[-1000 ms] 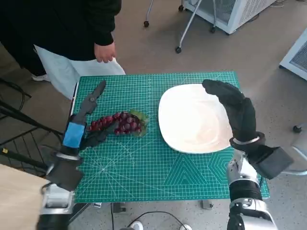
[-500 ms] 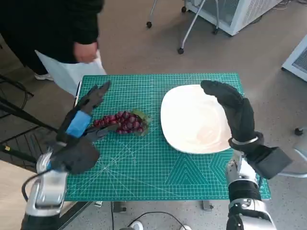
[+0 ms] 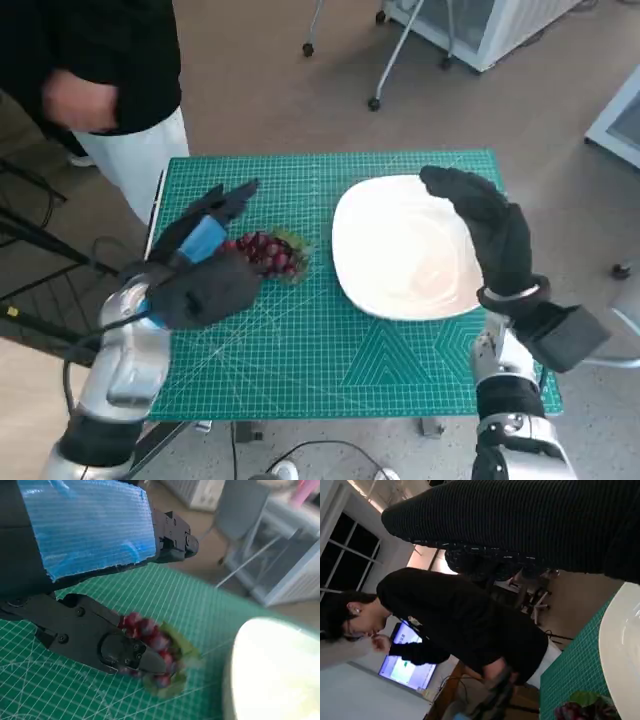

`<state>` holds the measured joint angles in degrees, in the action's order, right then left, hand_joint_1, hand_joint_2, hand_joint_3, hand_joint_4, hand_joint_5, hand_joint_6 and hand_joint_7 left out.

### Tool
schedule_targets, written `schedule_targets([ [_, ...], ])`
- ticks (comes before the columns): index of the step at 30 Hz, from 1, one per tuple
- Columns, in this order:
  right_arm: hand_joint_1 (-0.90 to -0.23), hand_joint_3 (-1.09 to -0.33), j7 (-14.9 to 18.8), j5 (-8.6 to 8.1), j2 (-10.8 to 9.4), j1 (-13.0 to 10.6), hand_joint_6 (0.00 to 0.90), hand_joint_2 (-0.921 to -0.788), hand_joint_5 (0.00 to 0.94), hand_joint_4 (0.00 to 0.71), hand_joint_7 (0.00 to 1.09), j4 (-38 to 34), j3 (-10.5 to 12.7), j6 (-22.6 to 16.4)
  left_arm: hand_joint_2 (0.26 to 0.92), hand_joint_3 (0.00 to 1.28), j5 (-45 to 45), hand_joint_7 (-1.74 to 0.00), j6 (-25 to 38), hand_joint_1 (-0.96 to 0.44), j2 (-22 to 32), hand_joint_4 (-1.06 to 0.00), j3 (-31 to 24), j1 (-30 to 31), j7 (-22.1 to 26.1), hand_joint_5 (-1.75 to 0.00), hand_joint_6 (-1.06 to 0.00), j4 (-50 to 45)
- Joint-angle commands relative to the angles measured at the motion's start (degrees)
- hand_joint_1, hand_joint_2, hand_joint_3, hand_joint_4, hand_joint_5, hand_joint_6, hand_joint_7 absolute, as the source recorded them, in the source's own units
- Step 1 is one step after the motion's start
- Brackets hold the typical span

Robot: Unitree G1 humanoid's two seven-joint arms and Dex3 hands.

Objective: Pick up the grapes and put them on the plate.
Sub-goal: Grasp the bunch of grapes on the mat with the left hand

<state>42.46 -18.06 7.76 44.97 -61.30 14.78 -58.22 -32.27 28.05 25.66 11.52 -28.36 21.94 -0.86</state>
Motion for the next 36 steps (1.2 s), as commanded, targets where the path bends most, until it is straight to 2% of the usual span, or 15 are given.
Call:
schedule_targets([
  [1,-0.486,-0.552,-0.02,0.13,0.22,-0.31,0.201,-0.921,0.001,0.242,0.00,-0.63,0.03,0.57,0.787,0.00,-1.29,0.00,1.48,-0.33,0.75,-0.05,2.62,-3.44,2.12,0.00,-0.20,4.25],
  [16,-0.475,-0.552,0.13,0.16,0.50,-0.24,0.200,-0.921,0.000,0.241,0.00,-0.92,0.16,0.56,0.780,0.00,-2.06,0.00,1.21,-0.35,-1.31,-0.04,8.52,-12.16,3.20,0.00,-0.20,20.61],
  [36,-0.479,-0.549,-0.60,0.99,0.80,-0.26,0.203,-0.921,0.000,0.241,0.00,-0.99,-0.32,0.50,0.771,0.00,-1.76,0.00,-5.28,-0.33,-6.09,-0.04,13.21,-23.00,-1.45,0.00,-0.21,48.59],
])
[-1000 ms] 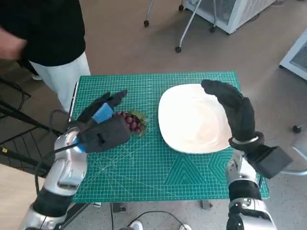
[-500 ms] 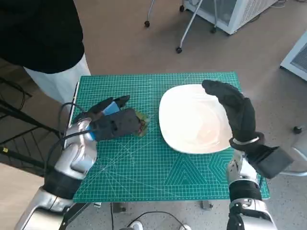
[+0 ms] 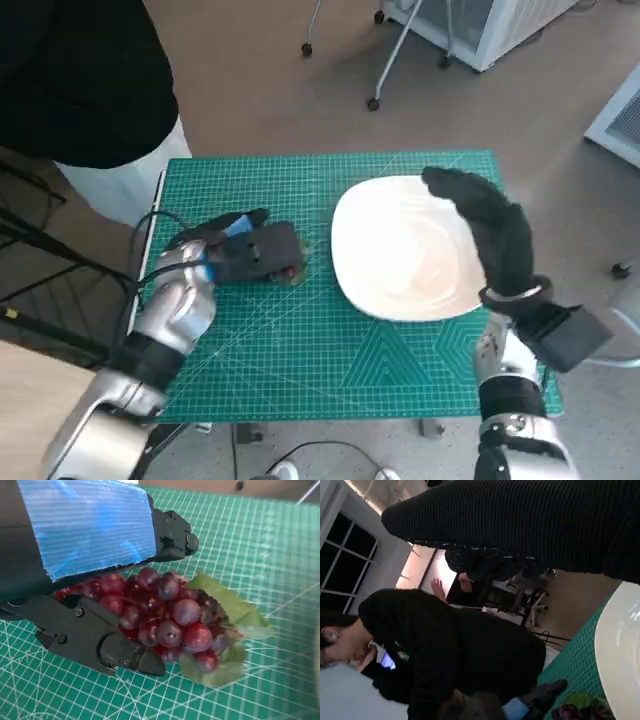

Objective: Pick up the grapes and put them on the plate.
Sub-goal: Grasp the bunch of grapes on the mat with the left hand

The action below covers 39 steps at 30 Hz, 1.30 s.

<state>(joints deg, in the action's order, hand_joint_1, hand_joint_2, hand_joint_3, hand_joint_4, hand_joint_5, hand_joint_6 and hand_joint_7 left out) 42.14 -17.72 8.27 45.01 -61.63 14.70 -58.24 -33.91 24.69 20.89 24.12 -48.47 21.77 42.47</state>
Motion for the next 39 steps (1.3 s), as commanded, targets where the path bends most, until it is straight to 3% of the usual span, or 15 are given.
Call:
schedule_targets([
  [1,-0.479,-0.549,-0.26,0.64,0.30,-0.31,0.203,-0.921,0.000,0.241,0.00,-0.64,-0.25,0.56,0.770,0.00,-0.06,0.00,-2.41,-0.33,-1.60,-0.04,0.71,-3.33,-1.55,0.00,-0.21,6.54],
  [18,-0.489,-0.545,0.05,0.36,0.43,-0.44,0.203,-0.921,0.000,0.241,0.00,-0.46,-0.28,1.00,0.773,0.00,0.26,-0.02,-10.21,-0.35,-4.14,-0.10,1.74,-7.00,-4.58,-0.02,-0.24,20.19],
  [39,-0.479,-0.549,0.91,-0.32,0.33,-0.06,0.201,-0.921,0.000,0.239,0.00,-0.46,-0.15,1.42,0.755,0.00,0.30,-0.04,-15.04,-0.26,-5.24,-0.22,2.04,-7.01,-9.35,-0.02,-0.35,26.25],
])
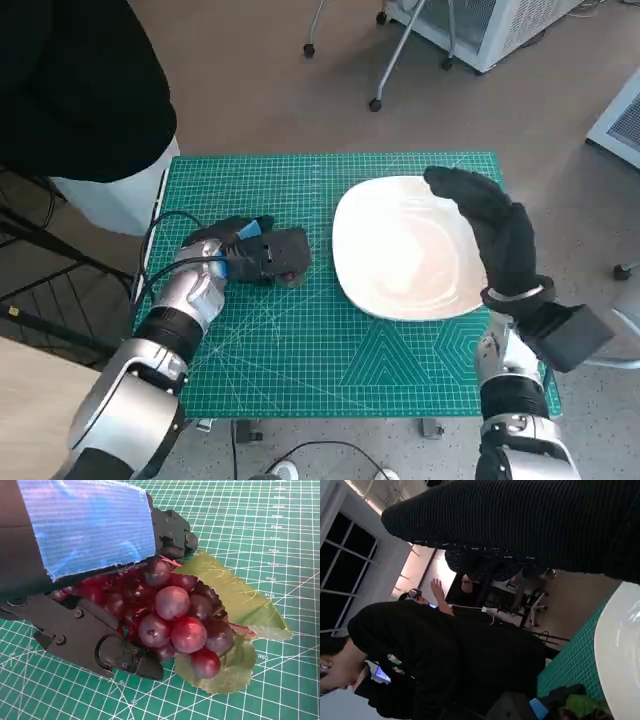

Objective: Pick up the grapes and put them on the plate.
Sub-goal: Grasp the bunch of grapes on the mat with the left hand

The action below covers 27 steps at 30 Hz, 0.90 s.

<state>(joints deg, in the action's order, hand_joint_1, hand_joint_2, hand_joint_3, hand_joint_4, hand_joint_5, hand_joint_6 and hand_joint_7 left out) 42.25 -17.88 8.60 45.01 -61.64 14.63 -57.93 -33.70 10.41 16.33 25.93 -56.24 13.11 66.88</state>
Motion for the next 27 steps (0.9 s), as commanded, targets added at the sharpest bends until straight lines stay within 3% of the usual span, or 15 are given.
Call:
schedule_targets([
  [1,-0.478,-0.549,0.87,-0.20,-0.01,-0.03,0.201,-0.921,0.000,0.239,0.00,-0.46,-0.07,1.16,0.754,0.00,0.06,-0.04,-0.94,-0.25,-0.73,-0.22,0.25,0.81,-1.02,-0.02,-0.35,2.09],
  [6,-0.478,-0.548,1.10,-0.29,-0.01,-0.10,0.201,-0.921,0.000,0.239,0.00,-0.39,-0.02,1.07,0.754,0.00,-0.02,-0.04,-1.66,-0.18,-1.05,-0.33,0.30,1.08,-3.02,-0.11,-0.38,3.08],
  [7,-0.478,-0.548,1.10,-0.27,0.01,-0.12,0.201,-0.921,0.000,0.239,0.00,-0.40,-0.01,1.01,0.755,0.00,-0.08,-0.04,-1.79,-0.15,-1.13,-0.35,0.34,1.15,-3.59,-0.24,-0.40,3.21],
  [11,-0.478,-0.548,1.13,-0.23,0.05,-0.12,0.201,-0.921,0.000,0.239,0.00,-0.48,0.03,0.88,0.775,0.01,-0.33,-0.04,-2.24,-0.03,-1.34,-0.34,0.59,1.36,-5.42,-1.21,-0.49,3.59],
  [13,-0.478,-0.548,1.13,-0.21,0.07,-0.08,0.201,-0.921,0.000,0.239,0.00,-0.53,0.04,0.89,0.785,0.01,-0.78,-0.05,-2.42,0.01,-1.41,-0.35,1.04,1.48,-6.58,-1.47,-0.54,3.73],
  [15,-0.478,-0.548,1.12,-0.19,0.10,0.00,0.201,-0.921,0.000,0.239,0.00,-0.60,0.06,0.91,0.803,0.02,-1.70,-0.08,-2.62,0.04,-1.48,-0.41,1.91,1.75,-8.46,-1.61,-0.61,3.80],
  [18,-0.479,-0.548,1.18,-0.24,0.13,0.09,0.202,-0.921,0.000,0.239,0.00,-0.66,0.10,1.02,0.790,0.19,-3.16,-0.26,-2.83,0.17,-1.51,-0.52,3.32,2.10,-10.75,-1.58,-0.66,3.82],
  [20,-0.480,-0.548,1.22,-0.25,0.13,0.11,0.202,-0.921,0.000,0.239,0.00,-0.67,0.12,1.06,0.735,0.40,-3.54,-0.47,-2.92,0.29,-1.53,-0.56,3.71,2.17,-11.38,-1.50,-0.62,3.92],
  [22,-0.480,-0.547,1.24,-0.25,0.13,0.11,0.202,-0.921,0.000,0.239,0.00,-0.67,0.14,1.06,0.700,0.52,-3.56,-0.60,-2.98,0.34,-1.55,-0.57,3.82,2.15,-11.60,-1.46,-0.59,4.04],
  [24,-0.481,-0.547,1.28,-0.31,0.12,0.15,0.202,-0.921,0.000,0.239,0.00,-0.65,0.18,1.11,0.695,0.55,-4.25,-0.68,-2.99,0.34,-1.47,-0.57,4.58,2.25,-12.39,-1.46,-0.57,3.92],
  [27,-0.482,-0.547,1.36,-0.39,0.08,0.18,0.202,-0.921,0.000,0.239,0.00,-0.56,0.22,1.10,0.805,0.42,-5.47,-0.92,-2.92,0.17,-1.23,-0.46,5.88,2.45,-13.61,-1.56,-0.54,3.35],
])
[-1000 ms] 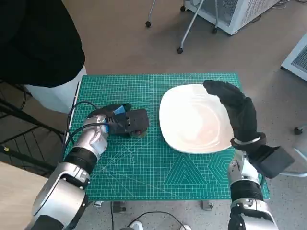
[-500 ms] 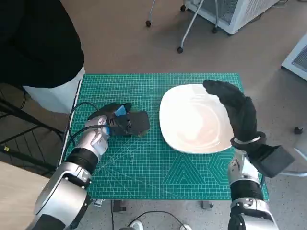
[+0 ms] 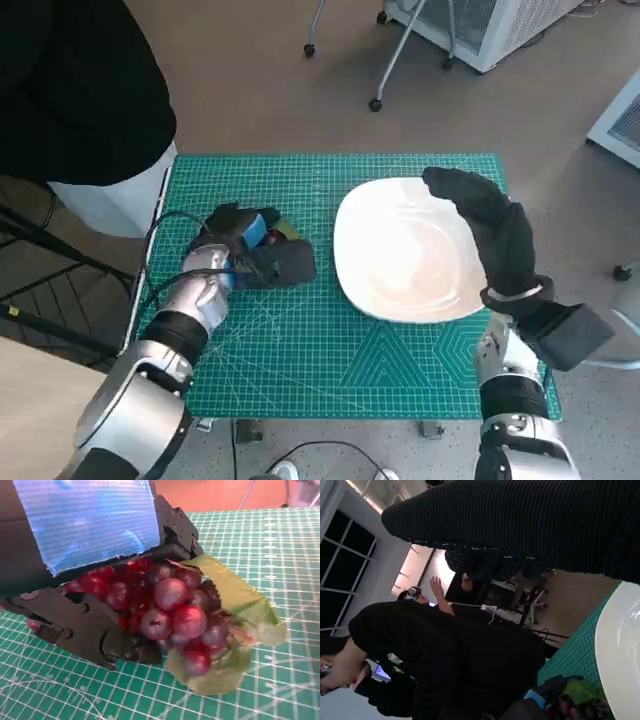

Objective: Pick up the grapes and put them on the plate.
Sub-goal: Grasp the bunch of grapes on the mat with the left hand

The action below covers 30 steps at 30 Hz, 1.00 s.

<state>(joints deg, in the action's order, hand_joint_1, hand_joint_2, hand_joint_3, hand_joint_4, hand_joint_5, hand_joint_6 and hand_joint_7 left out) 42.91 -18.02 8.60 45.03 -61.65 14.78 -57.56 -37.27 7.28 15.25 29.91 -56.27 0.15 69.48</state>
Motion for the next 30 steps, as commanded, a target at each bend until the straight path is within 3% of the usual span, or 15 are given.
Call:
schedule_targets([
  [1,-0.482,-0.547,0.70,-0.25,0.06,0.15,0.202,-0.921,0.000,0.239,0.00,-0.51,0.06,0.68,0.845,0.38,-1.86,-1.00,0.23,0.11,-0.10,-0.43,1.90,2.48,-0.62,-1.59,-0.53,0.63],
  [3,-0.482,-0.547,0.74,-0.24,0.03,0.14,0.202,-0.921,0.000,0.239,0.00,-0.49,0.06,0.63,0.886,0.33,-1.45,-1.08,0.30,0.05,-0.10,-0.39,1.59,2.39,-0.22,-1.62,-0.51,0.58],
  [8,-0.481,-0.548,0.75,-0.13,0.05,0.14,0.202,-0.921,0.000,0.239,0.00,-0.53,0.03,0.58,0.916,0.29,-0.62,-1.15,0.07,0.01,0.02,-0.38,0.96,2.39,0.50,-1.64,-0.49,0.47],
  [30,-0.468,-0.551,0.82,-0.48,0.32,0.38,0.201,-0.921,0.000,0.238,0.00,-0.61,0.56,0.95,0.921,0.22,0.27,-1.10,0.69,0.01,1.47,-0.48,-0.45,3.39,3.50,-1.56,-0.52,-4.73],
])
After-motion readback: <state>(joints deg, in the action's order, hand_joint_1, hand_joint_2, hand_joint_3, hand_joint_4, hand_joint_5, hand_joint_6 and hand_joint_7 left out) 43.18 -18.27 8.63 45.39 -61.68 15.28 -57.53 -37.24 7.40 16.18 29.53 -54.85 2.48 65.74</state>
